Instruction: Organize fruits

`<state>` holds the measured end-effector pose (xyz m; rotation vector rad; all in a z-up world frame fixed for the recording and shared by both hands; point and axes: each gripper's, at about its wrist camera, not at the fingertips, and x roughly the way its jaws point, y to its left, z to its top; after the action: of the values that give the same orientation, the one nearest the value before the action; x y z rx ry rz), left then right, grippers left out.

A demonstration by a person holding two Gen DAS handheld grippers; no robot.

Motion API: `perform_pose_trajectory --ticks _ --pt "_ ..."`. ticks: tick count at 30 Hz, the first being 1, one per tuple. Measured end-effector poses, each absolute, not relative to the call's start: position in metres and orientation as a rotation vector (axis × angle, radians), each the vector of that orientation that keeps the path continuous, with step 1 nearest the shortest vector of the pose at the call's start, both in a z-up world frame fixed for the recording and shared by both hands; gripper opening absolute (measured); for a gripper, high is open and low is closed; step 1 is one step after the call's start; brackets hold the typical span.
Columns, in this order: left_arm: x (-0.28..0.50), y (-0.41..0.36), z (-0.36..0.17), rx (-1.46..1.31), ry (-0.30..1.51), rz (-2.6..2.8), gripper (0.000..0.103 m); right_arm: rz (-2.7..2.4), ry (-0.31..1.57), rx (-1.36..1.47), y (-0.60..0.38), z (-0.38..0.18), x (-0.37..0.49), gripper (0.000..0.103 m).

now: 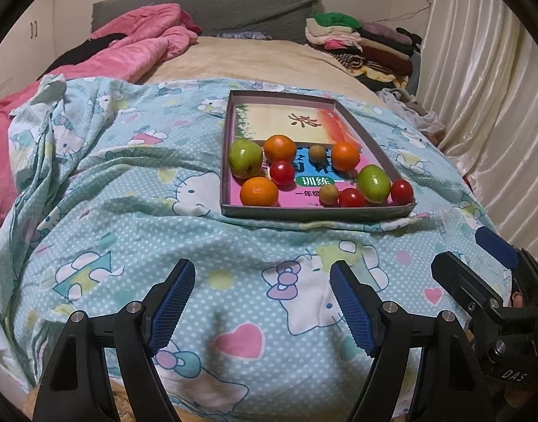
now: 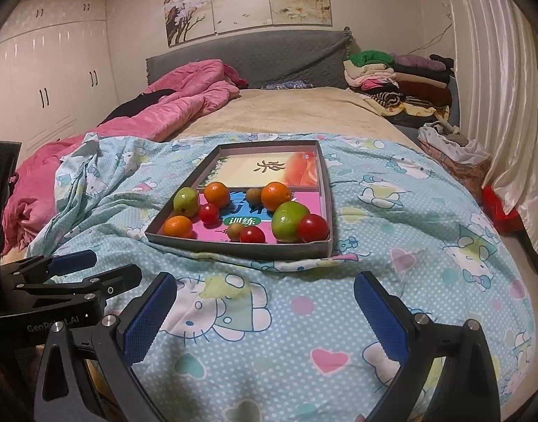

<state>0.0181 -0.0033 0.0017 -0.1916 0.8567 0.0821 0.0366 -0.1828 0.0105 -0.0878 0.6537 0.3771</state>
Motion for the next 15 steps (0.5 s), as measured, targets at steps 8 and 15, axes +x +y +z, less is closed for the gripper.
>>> perform_pose_trajectory --ticks 8,15 --pt "0.0186 -0.0046 0.0017 -0.181 0.860 0.083 0.080 0.374 0.661 -0.096 -0.1829 0.0088 0.0364 0.102" --pt "0.0186 -0.0028 0.0020 -0.192 0.865 0.082 0.080 0.373 0.660 -0.097 -0.1828 0.0086 0.0367 0.102"
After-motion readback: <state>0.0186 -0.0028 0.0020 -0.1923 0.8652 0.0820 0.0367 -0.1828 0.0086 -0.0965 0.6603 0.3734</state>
